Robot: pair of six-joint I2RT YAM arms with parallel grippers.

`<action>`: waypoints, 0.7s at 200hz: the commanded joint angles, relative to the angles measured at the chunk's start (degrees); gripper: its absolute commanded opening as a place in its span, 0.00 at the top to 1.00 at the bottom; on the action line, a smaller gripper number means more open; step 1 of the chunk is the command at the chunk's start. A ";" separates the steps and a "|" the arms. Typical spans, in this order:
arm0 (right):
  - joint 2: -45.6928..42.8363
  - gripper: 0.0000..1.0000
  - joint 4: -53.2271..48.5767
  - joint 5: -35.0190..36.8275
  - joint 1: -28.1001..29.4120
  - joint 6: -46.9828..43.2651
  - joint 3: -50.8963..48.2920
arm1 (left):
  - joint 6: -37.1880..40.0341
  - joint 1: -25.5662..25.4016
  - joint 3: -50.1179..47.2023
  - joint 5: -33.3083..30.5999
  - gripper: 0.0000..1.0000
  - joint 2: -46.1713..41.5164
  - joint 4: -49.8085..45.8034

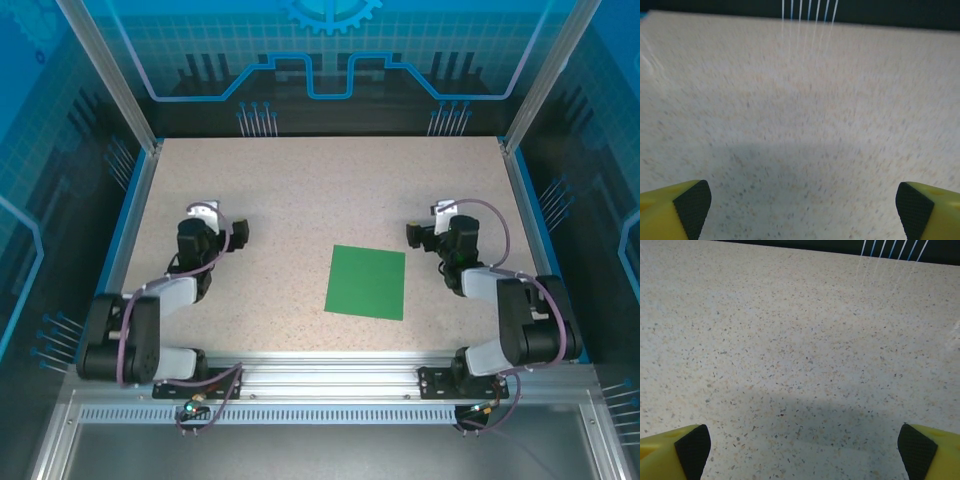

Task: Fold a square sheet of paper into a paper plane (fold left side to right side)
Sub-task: Move the square sheet of paper to the center of the table.

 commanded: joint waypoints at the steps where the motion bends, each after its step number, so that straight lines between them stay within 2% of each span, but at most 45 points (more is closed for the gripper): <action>1: -6.94 0.00 -10.06 1.48 0.03 2.56 3.73 | -6.71 0.15 3.98 -1.58 0.01 -7.30 -7.99; 17: -11.74 0.00 -16.42 0.89 1.14 4.91 5.58 | -11.67 -0.05 8.96 1.74 0.01 -9.52 -18.32; 36: -15.63 0.00 -31.44 1.14 3.84 9.50 11.08 | -19.49 -0.45 15.99 9.27 0.01 -9.46 -32.07; 50: -17.25 0.00 -40.56 1.20 6.80 12.61 14.86 | -24.50 -1.45 18.67 14.21 0.01 -8.50 -38.01; 76: -18.82 0.00 -52.78 1.32 13.53 17.29 19.53 | -29.98 -6.02 18.29 19.50 0.01 -7.93 -39.18; 117: -18.48 0.00 -67.18 2.69 21.65 25.57 21.89 | -29.18 -13.83 18.62 22.46 0.01 -6.35 -39.66; 140: -17.60 0.00 -71.55 3.77 26.73 29.61 21.23 | -28.17 -16.02 17.73 22.23 0.01 -5.06 -38.63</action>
